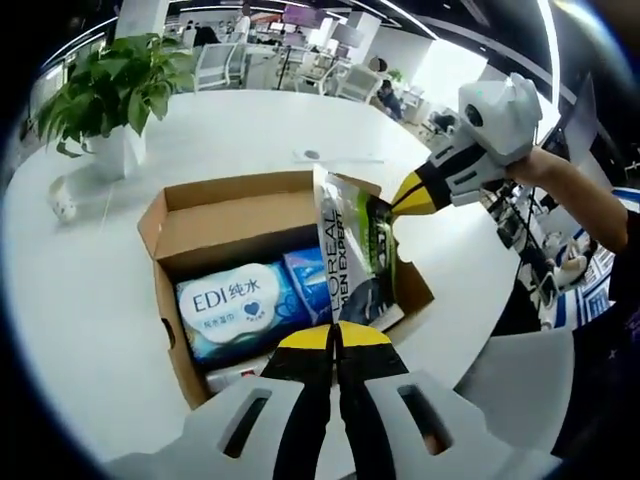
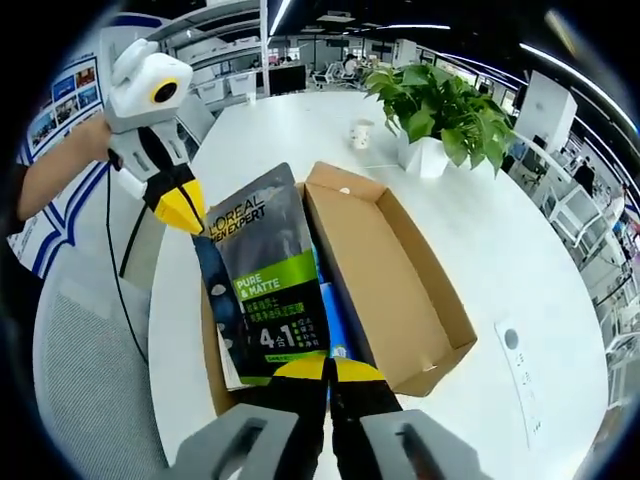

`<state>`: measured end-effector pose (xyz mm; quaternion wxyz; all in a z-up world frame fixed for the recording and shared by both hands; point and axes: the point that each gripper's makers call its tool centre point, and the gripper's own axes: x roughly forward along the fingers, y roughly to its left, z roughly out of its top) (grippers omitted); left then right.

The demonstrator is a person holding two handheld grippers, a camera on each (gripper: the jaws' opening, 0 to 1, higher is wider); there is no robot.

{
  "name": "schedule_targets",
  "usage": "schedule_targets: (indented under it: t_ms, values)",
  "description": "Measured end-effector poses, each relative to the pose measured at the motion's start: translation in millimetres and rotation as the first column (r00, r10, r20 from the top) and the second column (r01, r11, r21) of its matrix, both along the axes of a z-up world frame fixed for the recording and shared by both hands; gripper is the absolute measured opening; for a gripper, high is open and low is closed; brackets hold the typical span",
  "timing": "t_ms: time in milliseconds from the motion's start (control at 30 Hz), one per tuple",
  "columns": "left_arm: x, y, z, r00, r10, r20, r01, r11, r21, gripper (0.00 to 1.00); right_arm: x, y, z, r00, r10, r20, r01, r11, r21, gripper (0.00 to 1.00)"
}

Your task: Operate the shoe box by opening the lid, removing the specified soft item, and placing it in the target area until the item is outside and the box remains undamaged.

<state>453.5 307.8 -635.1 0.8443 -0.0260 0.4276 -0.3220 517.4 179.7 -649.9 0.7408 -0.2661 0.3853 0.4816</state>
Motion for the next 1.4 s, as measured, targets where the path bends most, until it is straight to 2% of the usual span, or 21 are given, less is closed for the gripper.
schedule_targets:
  t_ms: [267, 767, 867, 1400]
  values:
    - [-4.2, -14, 5.6, 1.0, -0.014, 0.008, 0.014, 1.0, -0.011, 0.0, -5, -14, 5.6, 1.0, -0.014, 0.008, 0.014, 1.0, -0.003, 0.0]
    - [-3.5, -38, 11.4, 0.999, -0.045, 0.02, 0.046, 0.999, -0.019, 0.0, -14, -45, 3.0, 0.999, -0.052, -0.004, 0.052, 0.999, -0.008, 0.0]
    - [-2.2, -38, 12.6, 0.998, -0.052, 0.027, 0.052, 0.999, 0.002, 0.0, -14, -44, 4.4, 0.998, -0.069, -0.015, 0.069, 0.998, 0.009, 0.0]
    - [5.8, -43, 30.3, 0.997, -0.061, 0.053, 0.062, 0.998, -0.015, 0.0, -8, -49, 13.0, 0.997, -0.075, 0.002, 0.075, 0.997, 0.02, 0.0]
